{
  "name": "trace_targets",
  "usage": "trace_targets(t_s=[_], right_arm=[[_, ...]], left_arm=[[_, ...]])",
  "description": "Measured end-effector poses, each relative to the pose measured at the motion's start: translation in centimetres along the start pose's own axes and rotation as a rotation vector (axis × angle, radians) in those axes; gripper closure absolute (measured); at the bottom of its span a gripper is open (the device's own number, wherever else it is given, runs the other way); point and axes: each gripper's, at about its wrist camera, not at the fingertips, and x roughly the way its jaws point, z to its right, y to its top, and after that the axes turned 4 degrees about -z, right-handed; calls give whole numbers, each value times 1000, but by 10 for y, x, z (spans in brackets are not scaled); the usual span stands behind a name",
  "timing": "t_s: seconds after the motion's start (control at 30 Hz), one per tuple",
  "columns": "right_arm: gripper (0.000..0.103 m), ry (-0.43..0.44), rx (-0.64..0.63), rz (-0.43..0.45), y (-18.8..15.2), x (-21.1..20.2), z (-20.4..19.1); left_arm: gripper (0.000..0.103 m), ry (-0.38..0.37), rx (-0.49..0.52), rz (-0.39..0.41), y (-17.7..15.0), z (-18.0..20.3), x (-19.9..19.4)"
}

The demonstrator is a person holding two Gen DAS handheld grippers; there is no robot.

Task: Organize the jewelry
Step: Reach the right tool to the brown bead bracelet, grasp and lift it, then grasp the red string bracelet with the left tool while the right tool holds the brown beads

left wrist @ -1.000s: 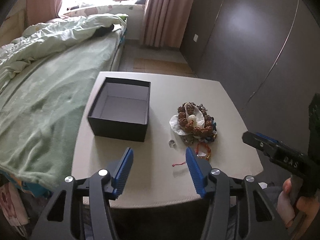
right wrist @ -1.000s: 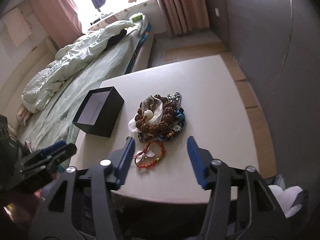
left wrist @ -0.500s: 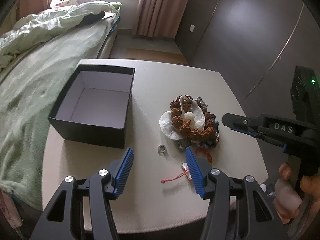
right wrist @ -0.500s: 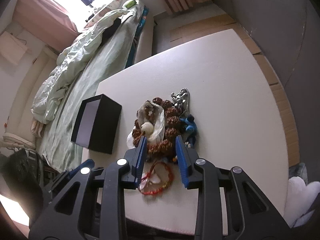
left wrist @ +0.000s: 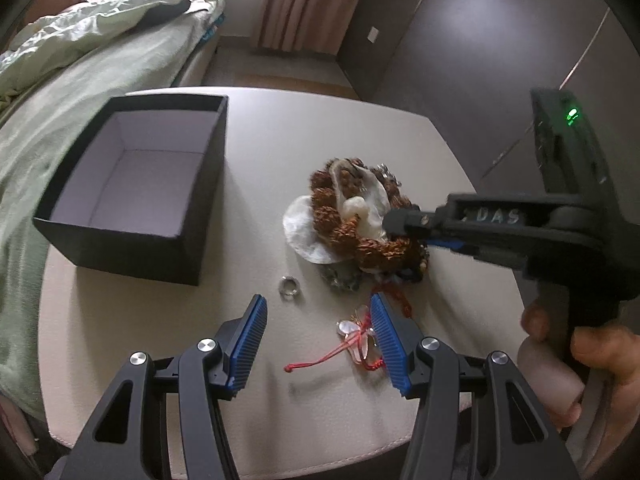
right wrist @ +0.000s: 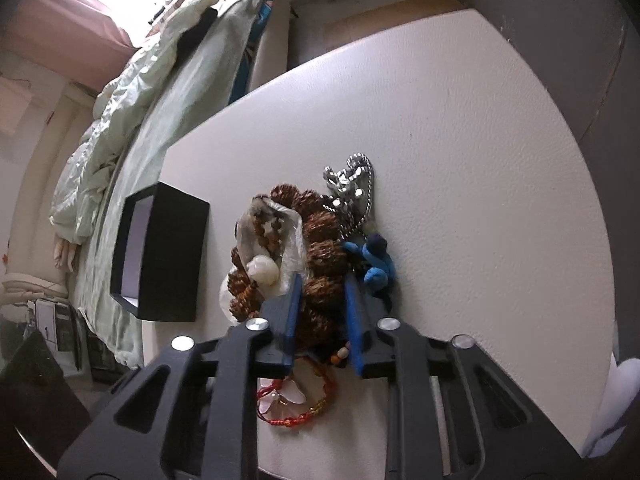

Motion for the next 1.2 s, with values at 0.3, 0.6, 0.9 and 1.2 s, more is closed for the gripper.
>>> trace_targets(t_s=[0.3, 0.6, 0.9, 1.2], right_arm=[[84, 128, -51, 137, -12, -43, -7], [84, 201, -81, 266, -23, -82, -14], [84, 218, -74, 323, -33, -103, -6], [84, 251, -89, 364, -43, -117, -11]], left_arm=[[51, -8, 28, -33, -10, 10, 10], [72, 15, 69, -50, -22, 23, 16], [103, -91, 75, 1, -19, 17, -7], [103, -101, 91, 56, -16, 11, -34]])
